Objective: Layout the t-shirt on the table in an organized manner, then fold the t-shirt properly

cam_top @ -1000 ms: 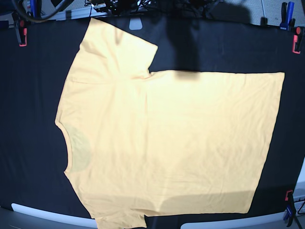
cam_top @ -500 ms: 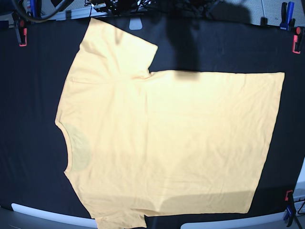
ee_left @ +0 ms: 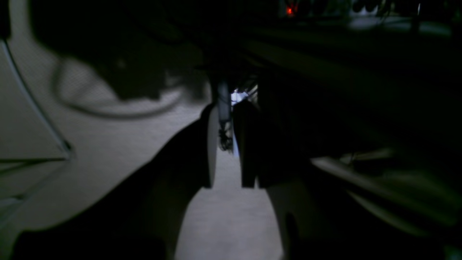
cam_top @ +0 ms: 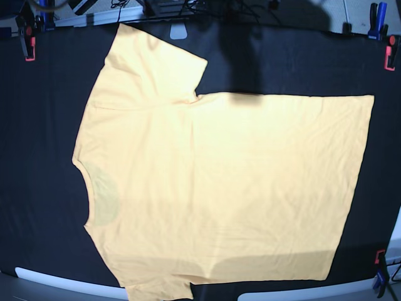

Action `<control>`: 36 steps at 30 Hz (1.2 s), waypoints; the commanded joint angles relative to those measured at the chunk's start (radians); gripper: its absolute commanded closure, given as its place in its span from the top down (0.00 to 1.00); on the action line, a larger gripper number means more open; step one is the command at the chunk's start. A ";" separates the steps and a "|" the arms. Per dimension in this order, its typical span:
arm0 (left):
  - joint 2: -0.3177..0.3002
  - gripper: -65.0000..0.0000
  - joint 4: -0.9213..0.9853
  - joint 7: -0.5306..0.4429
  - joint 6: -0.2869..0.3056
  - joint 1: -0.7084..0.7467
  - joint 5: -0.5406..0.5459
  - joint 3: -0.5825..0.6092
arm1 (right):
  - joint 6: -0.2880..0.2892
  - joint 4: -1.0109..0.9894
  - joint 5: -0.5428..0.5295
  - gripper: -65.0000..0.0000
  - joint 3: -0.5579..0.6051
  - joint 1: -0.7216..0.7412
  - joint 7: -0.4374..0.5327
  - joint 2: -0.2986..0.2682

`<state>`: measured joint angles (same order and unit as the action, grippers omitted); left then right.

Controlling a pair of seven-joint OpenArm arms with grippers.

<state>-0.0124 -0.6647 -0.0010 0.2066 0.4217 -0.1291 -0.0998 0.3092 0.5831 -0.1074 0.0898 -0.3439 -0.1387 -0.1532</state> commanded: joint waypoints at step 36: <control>-0.628 0.19 -1.391 0.289 0.007 0.437 -0.264 0.107 | 0.183 1.663 -0.288 0.25 -0.515 -0.797 -0.299 -0.477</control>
<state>-0.6296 -2.0415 0.2970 0.2222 0.8497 -0.3927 0.0124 0.4904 2.2307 -0.3916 -0.4198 -1.1347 -0.4526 -0.6220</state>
